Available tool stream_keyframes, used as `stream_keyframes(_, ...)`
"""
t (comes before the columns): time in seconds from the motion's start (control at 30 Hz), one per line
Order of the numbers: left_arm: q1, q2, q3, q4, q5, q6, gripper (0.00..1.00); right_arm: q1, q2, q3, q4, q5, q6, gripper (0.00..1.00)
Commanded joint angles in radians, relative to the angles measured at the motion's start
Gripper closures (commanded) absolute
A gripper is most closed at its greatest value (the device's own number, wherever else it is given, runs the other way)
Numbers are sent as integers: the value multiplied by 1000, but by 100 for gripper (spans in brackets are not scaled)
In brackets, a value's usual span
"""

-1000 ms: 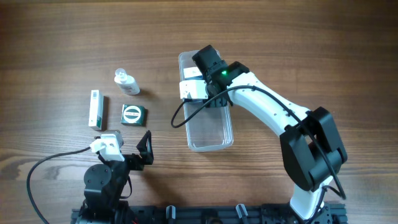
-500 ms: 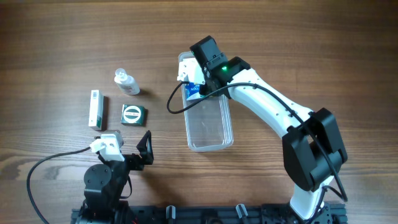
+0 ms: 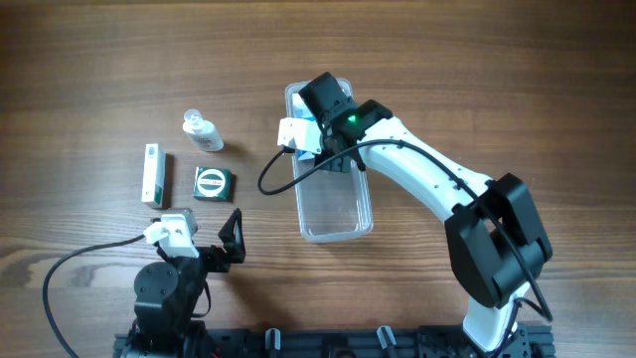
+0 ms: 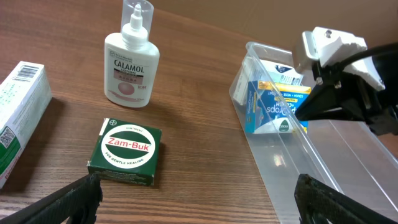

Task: Pack container
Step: 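Carry the blue box over the container and lower it inside, then push the blue box into place and open the right gripper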

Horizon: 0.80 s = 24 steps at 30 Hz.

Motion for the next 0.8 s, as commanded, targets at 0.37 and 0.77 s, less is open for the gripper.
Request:
stream_keyframes(0.37, 6, -8, -2, 3, 5, 23, 0, 4, 115, -15, -10, -130, 43, 96)
stream_keyframes(0.77, 6, -8, -2, 3, 5, 23, 0, 1, 172, -14, 226, 170, 210, 96)
